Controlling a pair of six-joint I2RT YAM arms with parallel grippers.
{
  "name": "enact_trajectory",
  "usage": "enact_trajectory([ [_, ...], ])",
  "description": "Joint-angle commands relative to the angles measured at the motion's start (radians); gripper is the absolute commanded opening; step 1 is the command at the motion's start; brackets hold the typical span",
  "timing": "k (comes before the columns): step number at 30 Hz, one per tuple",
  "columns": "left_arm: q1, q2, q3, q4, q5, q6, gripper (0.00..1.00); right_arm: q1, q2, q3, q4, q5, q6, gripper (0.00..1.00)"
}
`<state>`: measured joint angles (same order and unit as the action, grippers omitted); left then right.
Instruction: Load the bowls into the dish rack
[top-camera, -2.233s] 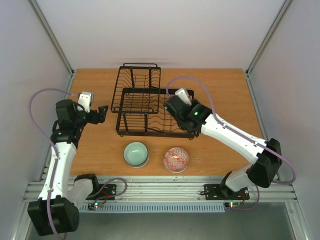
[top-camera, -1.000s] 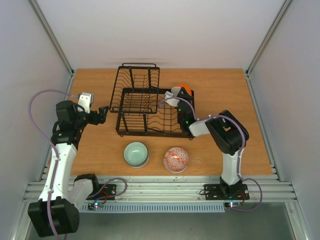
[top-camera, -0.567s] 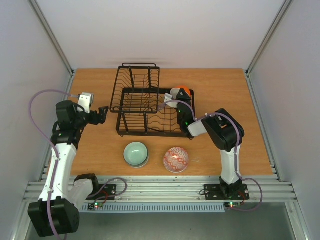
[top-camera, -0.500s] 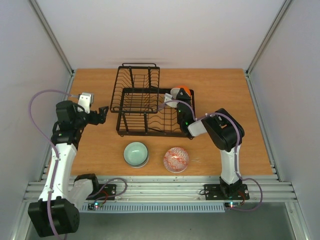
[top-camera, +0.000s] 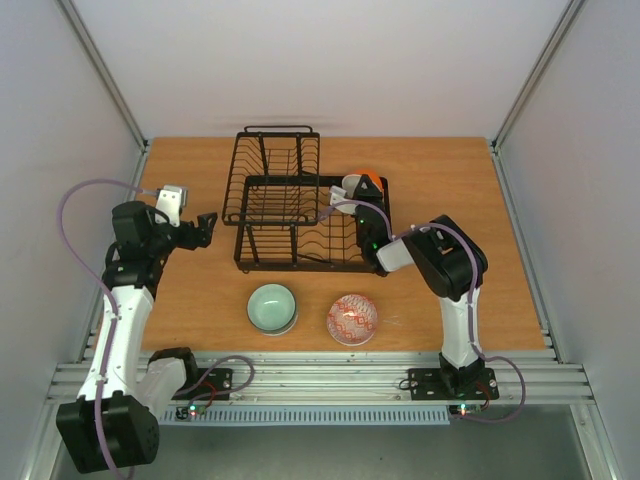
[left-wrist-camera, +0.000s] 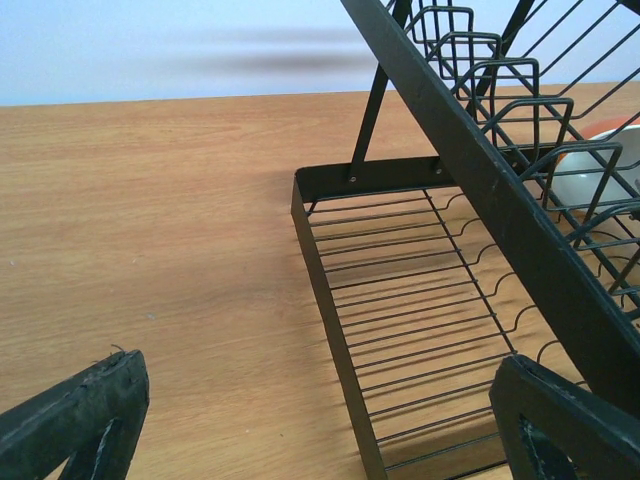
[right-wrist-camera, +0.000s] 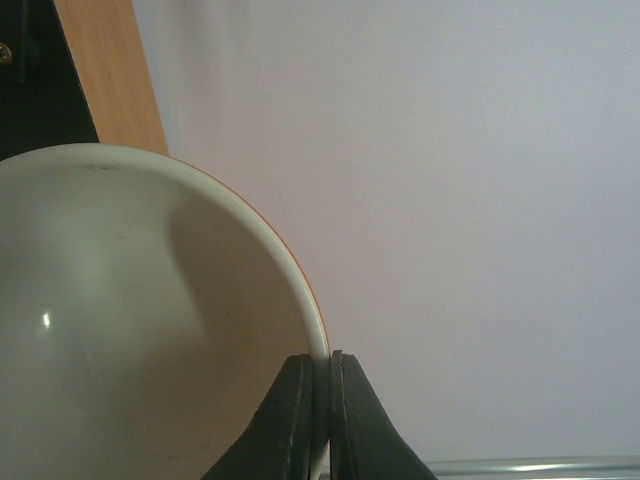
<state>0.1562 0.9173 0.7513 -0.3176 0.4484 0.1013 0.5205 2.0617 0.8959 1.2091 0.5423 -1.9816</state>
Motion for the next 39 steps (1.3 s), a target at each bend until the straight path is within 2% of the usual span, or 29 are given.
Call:
enact_trajectory([
  [1,0.005,0.002,-0.013,0.054,0.008,-0.012,0.94,-0.016,0.042,0.023,0.154,-0.031,-0.065,0.01],
  [39,0.004,0.016,-0.003,0.051,0.056,-0.037,0.94,0.022,0.049,0.079,0.154,-0.056,-0.237,0.01],
])
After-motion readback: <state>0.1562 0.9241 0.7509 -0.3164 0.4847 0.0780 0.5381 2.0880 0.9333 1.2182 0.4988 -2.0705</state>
